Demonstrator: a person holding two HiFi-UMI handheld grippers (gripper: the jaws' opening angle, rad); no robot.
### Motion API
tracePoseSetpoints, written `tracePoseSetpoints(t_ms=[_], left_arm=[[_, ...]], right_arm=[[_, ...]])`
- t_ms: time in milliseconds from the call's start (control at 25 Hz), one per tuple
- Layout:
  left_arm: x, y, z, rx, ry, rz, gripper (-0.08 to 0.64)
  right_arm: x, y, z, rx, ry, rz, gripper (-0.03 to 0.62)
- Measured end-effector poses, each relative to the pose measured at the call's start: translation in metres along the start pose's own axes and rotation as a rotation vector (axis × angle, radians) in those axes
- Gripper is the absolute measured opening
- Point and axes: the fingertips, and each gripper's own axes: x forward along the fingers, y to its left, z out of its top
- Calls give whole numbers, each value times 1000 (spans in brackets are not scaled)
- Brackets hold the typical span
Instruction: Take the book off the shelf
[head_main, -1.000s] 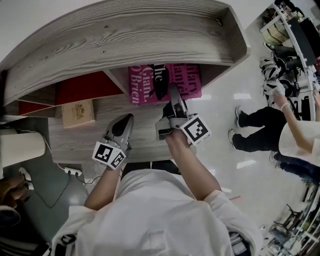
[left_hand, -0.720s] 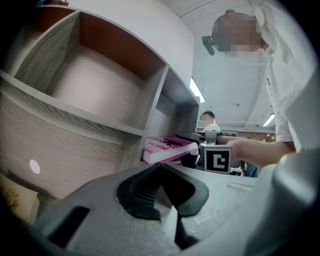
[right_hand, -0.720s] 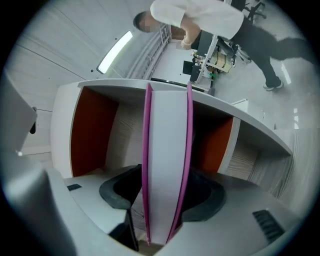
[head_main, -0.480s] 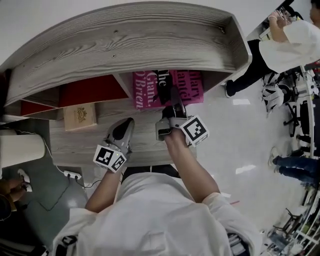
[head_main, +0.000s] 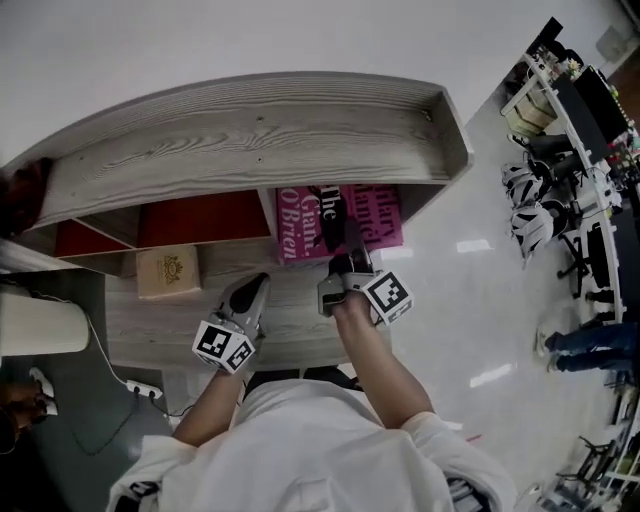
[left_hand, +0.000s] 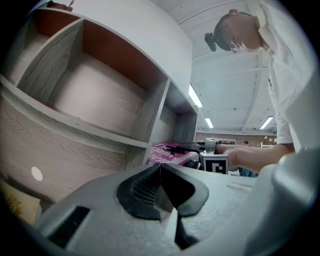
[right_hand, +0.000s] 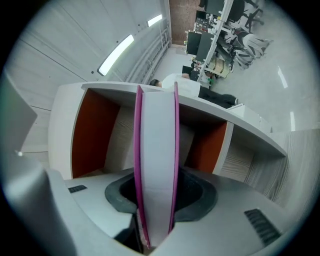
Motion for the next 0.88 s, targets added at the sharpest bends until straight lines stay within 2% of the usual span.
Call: tracePoseSetpoints(t_ms=[440,760,880], left_arm=[[-3,2,37,34,-64,-91,15],[-11,-3,51,47,-89,-135,15],[-17,-12,56,63,-98,-122,15]], right_arm=[[-38,9,-4,0,-51,2,144],[-70,19,-7,-79,-76,-21,144],[-81,28,-6,-113,-68,14,144]])
